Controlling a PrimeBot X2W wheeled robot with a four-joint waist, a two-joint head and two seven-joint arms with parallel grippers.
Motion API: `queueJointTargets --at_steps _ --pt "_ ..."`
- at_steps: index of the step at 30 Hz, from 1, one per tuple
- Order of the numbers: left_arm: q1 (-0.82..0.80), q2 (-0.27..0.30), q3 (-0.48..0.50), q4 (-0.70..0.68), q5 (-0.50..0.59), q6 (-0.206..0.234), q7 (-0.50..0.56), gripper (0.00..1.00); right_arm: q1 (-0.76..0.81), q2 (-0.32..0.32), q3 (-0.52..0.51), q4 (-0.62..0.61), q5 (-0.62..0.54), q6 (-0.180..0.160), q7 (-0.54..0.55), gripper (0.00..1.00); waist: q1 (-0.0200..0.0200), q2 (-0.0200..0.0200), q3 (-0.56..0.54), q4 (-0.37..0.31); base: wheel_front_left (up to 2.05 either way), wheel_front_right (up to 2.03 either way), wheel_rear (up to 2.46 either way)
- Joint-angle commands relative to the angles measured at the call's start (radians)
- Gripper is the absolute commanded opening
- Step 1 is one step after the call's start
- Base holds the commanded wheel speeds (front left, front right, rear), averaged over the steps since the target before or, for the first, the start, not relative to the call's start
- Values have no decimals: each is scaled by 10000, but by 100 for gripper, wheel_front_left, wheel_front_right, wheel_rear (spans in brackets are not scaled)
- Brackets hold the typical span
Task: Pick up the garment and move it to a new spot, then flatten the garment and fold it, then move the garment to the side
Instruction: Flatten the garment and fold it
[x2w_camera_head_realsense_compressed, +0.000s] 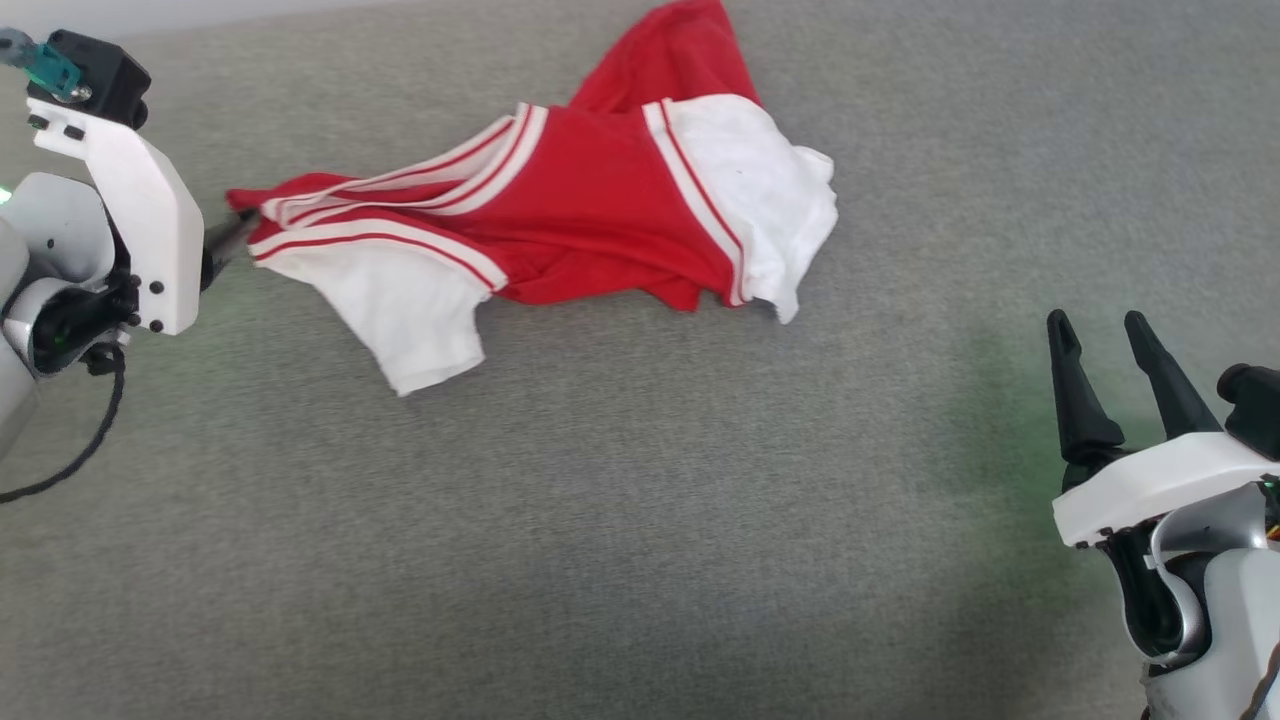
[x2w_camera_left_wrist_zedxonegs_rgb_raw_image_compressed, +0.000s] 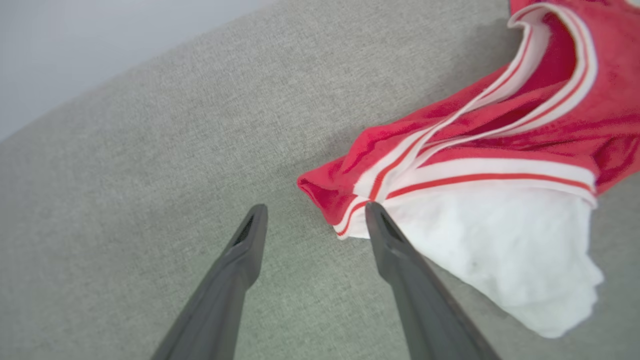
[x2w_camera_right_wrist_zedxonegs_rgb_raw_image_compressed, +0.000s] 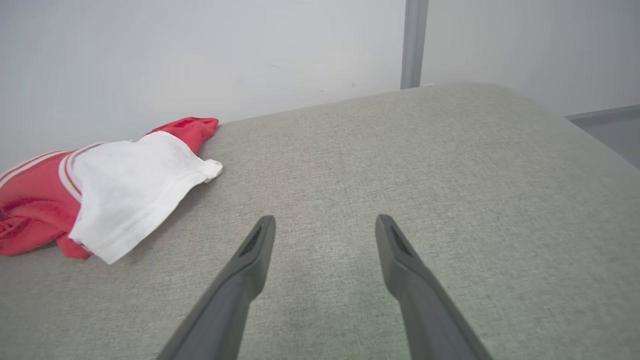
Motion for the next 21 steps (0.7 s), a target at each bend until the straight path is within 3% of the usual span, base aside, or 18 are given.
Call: queueJointTargets --at_steps 1,5,9,17,21 --pt "142 59 199 -226 -574 -30 438 100 135 14 -25 -103 -73 1 66 100 0 0 -176 229 0 0 0" --pt "690 8 564 -1037 -2175 -2 1998 100 182 13 -6 -203 -112 1 156 100 0 0 -208 303 0 0 0" --pt "1156 -44 962 -1693 -3461 445 2750 100 127 43 85 -307 -94 1 198 100 0 0 -44 156 0 0 0" --pt "1612 -124 1075 -1719 -4175 1321 3174 100 42 83 86 -368 -75 1 180 100 0 0 324 -393 0 0 0" --pt "1896 -323 1219 -1424 -4534 1347 3167 100 74 99 51 -390 -44 1 117 100 0 0 458 -561 0 0 0"
